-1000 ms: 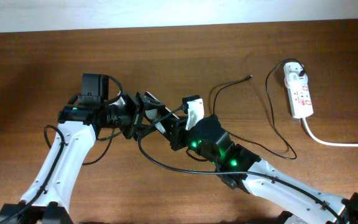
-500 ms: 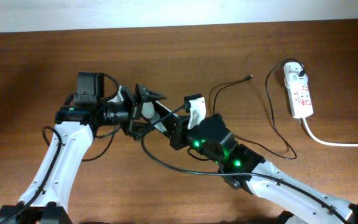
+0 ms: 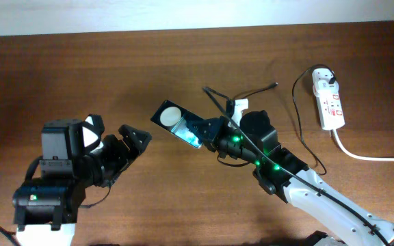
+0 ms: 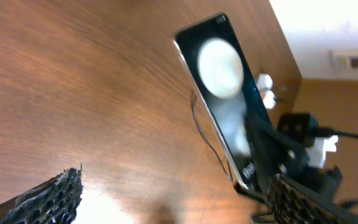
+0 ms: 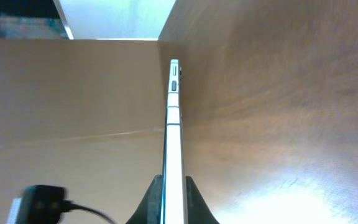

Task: Plug charger to phone and switch on socket

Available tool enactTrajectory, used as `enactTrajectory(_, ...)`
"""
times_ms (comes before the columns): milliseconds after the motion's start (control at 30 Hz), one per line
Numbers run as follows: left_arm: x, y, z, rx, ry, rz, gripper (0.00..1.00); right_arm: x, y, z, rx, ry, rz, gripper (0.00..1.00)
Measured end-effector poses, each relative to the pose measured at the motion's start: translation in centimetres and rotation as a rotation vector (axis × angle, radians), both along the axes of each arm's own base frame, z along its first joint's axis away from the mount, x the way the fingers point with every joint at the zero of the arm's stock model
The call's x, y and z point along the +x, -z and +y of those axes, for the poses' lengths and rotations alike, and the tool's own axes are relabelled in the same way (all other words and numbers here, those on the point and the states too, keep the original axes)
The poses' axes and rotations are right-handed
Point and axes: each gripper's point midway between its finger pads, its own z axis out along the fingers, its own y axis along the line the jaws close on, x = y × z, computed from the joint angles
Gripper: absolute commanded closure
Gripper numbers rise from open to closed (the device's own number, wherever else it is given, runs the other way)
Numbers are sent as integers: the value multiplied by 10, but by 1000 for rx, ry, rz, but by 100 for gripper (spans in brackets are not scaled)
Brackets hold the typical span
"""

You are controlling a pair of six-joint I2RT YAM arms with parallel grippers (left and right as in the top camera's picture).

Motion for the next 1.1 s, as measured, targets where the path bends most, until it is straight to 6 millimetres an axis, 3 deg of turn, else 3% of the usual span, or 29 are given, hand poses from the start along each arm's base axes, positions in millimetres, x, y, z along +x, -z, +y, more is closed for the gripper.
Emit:
enactTrajectory(167,1,34,8,-54,-165,142,0,-9,-1,5,74,-20,111,96)
enactTrajectory(300,22,54,-2,-198,-255,193,0,-14,-2,8,120,-29,187,96)
enactTrajectory(400,37,47,-15,-305,-239,184,7,-15,-3,9,135,-31,212,96)
enactTrajectory(500,38,53,-23,-372,-251,265,16,-17,-3,10,140,-37,221,96)
enactTrajectory(600,40,54,-34,-412,-254,305,20,-18,-3,11,155,-37,248,96)
enactTrajectory(800,48,35,-74,-486,-154,251,25,-22,-4,13,199,-33,332,96)
enactTrajectory(900,48,34,-77,-494,-157,256,38,-23,-4,13,211,-32,355,96)
enactTrajectory(1100,52,36,-73,-493,-201,260,49,-29,-5,16,249,-46,435,96)
